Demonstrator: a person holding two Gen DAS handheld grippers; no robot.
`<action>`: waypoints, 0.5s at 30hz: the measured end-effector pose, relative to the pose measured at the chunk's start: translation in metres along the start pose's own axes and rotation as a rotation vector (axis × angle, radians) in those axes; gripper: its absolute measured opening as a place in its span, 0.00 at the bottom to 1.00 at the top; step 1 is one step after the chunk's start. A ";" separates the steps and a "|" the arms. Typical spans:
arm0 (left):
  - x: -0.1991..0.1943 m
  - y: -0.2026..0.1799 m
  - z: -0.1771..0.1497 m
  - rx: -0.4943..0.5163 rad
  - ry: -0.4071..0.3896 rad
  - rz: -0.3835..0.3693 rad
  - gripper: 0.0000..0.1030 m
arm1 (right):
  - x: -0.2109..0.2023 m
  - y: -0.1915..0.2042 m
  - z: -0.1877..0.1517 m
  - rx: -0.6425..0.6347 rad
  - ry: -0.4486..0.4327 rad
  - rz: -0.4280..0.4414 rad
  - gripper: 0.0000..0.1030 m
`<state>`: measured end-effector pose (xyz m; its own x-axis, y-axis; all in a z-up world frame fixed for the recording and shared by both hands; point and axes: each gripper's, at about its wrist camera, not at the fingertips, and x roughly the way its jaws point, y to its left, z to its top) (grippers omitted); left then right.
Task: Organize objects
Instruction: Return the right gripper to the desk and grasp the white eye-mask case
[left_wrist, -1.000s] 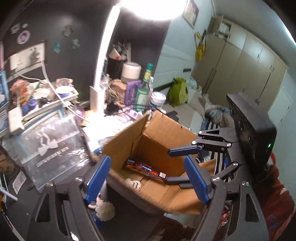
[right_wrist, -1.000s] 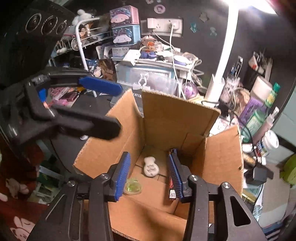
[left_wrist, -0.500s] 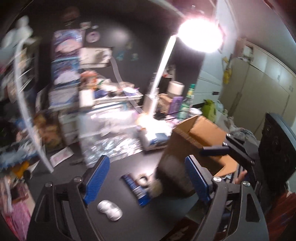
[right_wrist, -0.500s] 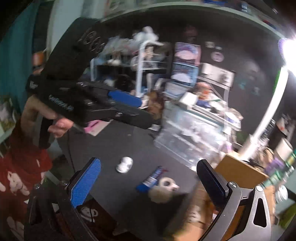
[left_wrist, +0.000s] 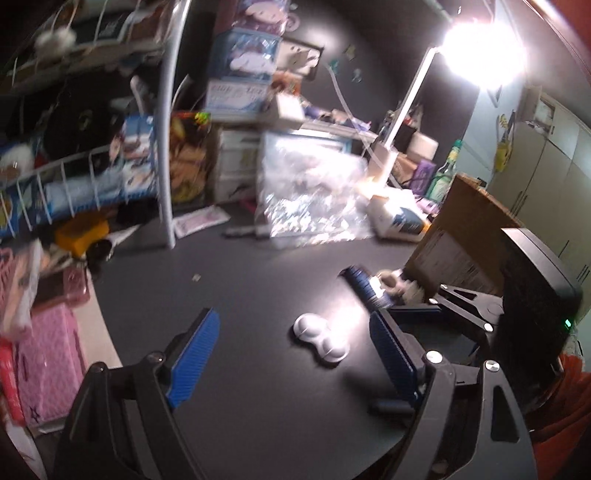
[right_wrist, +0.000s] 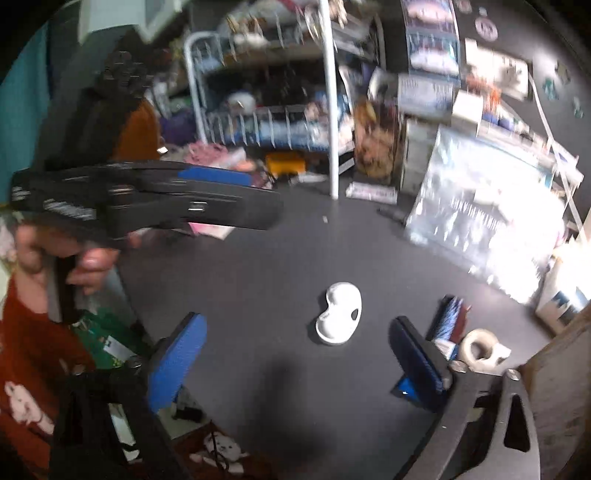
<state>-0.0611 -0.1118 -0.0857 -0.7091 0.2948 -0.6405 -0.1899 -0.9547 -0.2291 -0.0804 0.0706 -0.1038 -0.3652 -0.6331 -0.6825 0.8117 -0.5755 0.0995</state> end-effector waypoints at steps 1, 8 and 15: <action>0.001 0.002 -0.004 -0.003 0.004 0.000 0.79 | 0.007 -0.003 -0.002 0.010 0.012 -0.003 0.86; 0.007 0.016 -0.015 -0.034 0.006 -0.018 0.79 | 0.042 -0.018 -0.002 0.035 0.071 -0.036 0.63; 0.011 0.020 -0.015 -0.040 0.013 -0.023 0.79 | 0.049 -0.024 -0.004 0.042 0.087 -0.062 0.28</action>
<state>-0.0625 -0.1269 -0.1086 -0.6960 0.3173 -0.6441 -0.1785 -0.9453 -0.2729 -0.1161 0.0554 -0.1428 -0.3721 -0.5491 -0.7483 0.7684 -0.6345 0.0836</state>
